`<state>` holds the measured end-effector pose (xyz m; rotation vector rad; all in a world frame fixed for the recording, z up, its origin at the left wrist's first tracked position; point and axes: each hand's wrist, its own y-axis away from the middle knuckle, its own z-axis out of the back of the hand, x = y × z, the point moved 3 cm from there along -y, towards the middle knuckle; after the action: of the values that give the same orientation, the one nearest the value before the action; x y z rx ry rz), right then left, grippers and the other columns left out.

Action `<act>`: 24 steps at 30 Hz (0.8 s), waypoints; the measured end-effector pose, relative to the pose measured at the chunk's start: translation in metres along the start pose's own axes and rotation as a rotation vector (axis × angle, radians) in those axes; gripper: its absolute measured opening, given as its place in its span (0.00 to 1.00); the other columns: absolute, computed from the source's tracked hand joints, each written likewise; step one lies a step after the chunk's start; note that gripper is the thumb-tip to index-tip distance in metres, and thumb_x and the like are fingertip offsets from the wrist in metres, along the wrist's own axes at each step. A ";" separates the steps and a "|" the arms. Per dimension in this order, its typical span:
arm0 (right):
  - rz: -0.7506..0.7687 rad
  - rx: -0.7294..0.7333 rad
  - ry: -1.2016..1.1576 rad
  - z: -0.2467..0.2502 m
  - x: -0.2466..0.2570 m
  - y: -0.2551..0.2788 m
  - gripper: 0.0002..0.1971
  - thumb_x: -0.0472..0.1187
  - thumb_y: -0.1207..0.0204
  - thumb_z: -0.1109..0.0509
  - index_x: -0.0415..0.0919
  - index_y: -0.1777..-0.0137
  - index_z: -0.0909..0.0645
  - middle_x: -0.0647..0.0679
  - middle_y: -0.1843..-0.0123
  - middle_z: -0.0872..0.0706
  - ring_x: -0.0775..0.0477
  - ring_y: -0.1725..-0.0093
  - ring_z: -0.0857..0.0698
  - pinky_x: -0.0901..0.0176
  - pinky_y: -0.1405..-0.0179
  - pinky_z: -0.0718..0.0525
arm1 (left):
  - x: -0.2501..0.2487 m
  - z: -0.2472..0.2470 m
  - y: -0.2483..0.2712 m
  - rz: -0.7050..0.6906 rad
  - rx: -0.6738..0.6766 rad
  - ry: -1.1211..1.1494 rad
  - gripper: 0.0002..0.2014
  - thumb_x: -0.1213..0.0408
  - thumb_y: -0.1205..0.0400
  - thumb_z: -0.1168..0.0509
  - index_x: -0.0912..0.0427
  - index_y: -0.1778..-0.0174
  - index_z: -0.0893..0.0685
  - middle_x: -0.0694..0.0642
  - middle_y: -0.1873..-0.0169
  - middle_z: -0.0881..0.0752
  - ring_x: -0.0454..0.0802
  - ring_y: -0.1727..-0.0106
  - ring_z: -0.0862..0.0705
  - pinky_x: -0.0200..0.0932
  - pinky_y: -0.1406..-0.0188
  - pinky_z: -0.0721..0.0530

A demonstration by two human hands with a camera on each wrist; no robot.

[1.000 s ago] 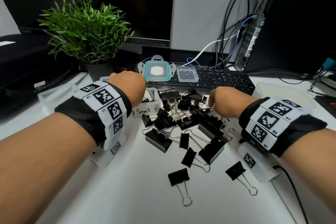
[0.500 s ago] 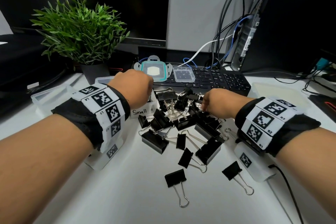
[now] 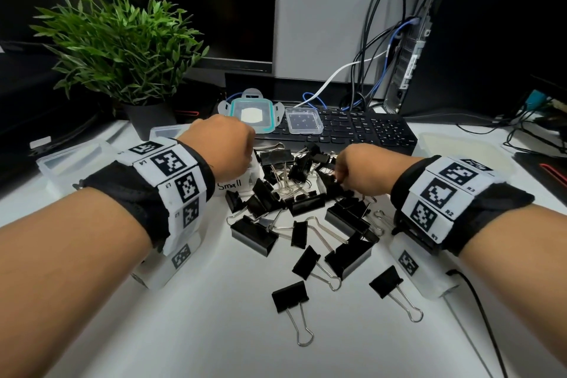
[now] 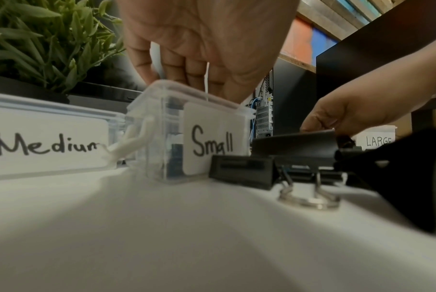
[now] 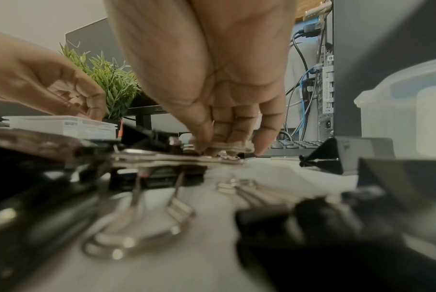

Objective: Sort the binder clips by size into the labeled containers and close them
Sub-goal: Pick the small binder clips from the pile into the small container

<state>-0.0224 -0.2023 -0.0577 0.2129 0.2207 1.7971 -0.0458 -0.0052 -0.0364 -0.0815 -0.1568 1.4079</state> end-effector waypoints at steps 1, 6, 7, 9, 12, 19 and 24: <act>-0.014 -0.021 -0.003 0.002 -0.001 -0.001 0.12 0.34 0.20 0.37 0.33 0.42 0.16 0.38 0.43 0.14 0.41 0.48 0.15 0.52 0.45 0.16 | 0.000 0.000 0.000 0.002 -0.005 -0.002 0.08 0.59 0.18 0.41 0.51 0.51 0.17 0.51 0.52 0.18 0.53 0.45 0.21 0.49 0.47 0.26; -0.215 -0.118 -0.008 0.016 -0.008 0.002 0.05 0.29 0.22 0.38 0.32 0.53 0.20 0.40 0.53 0.17 0.40 0.52 0.18 0.55 0.54 0.19 | 0.000 0.001 0.000 0.006 -0.025 -0.008 0.07 0.60 0.18 0.41 0.51 0.50 0.17 0.51 0.53 0.18 0.53 0.45 0.21 0.47 0.49 0.28; -0.241 -0.122 0.001 0.018 -0.009 0.002 0.06 0.27 0.23 0.39 0.32 0.61 0.24 0.41 0.60 0.20 0.40 0.54 0.20 0.56 0.57 0.21 | 0.000 0.001 0.000 0.004 -0.026 -0.009 0.08 0.60 0.18 0.41 0.52 0.50 0.17 0.51 0.53 0.18 0.53 0.46 0.21 0.47 0.49 0.28; -0.291 -0.079 0.016 0.018 -0.011 0.004 0.08 0.28 0.22 0.39 0.34 0.62 0.26 0.42 0.64 0.25 0.41 0.54 0.22 0.57 0.56 0.23 | -0.001 0.000 0.000 0.002 -0.023 -0.002 0.08 0.60 0.18 0.41 0.52 0.50 0.17 0.51 0.53 0.18 0.53 0.46 0.21 0.48 0.48 0.27; -0.299 -0.066 -0.008 0.017 -0.012 0.005 0.11 0.30 0.20 0.40 0.30 0.42 0.21 0.38 0.47 0.17 0.38 0.45 0.18 0.54 0.45 0.20 | -0.001 0.000 0.000 -0.003 -0.025 0.007 0.09 0.61 0.18 0.41 0.52 0.50 0.16 0.52 0.53 0.17 0.53 0.46 0.21 0.48 0.47 0.27; -0.122 -0.218 -0.161 0.010 -0.008 -0.002 0.09 0.36 0.24 0.33 0.34 0.47 0.17 0.41 0.50 0.13 0.41 0.50 0.15 0.53 0.53 0.14 | 0.000 0.001 0.001 -0.015 -0.049 0.037 0.08 0.60 0.18 0.41 0.51 0.49 0.16 0.51 0.51 0.17 0.52 0.43 0.21 0.48 0.46 0.26; -0.082 -0.019 -0.113 0.001 -0.003 -0.001 0.21 0.54 0.30 0.23 0.33 0.55 0.14 0.44 0.64 0.12 0.48 0.65 0.18 0.62 0.69 0.23 | -0.002 0.001 0.002 -0.045 -0.073 0.050 0.08 0.60 0.18 0.41 0.51 0.50 0.17 0.50 0.50 0.17 0.52 0.42 0.21 0.48 0.45 0.26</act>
<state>-0.0201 -0.2046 -0.0571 0.2873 0.1302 1.6999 -0.0480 -0.0069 -0.0360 -0.1728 -0.1675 1.3537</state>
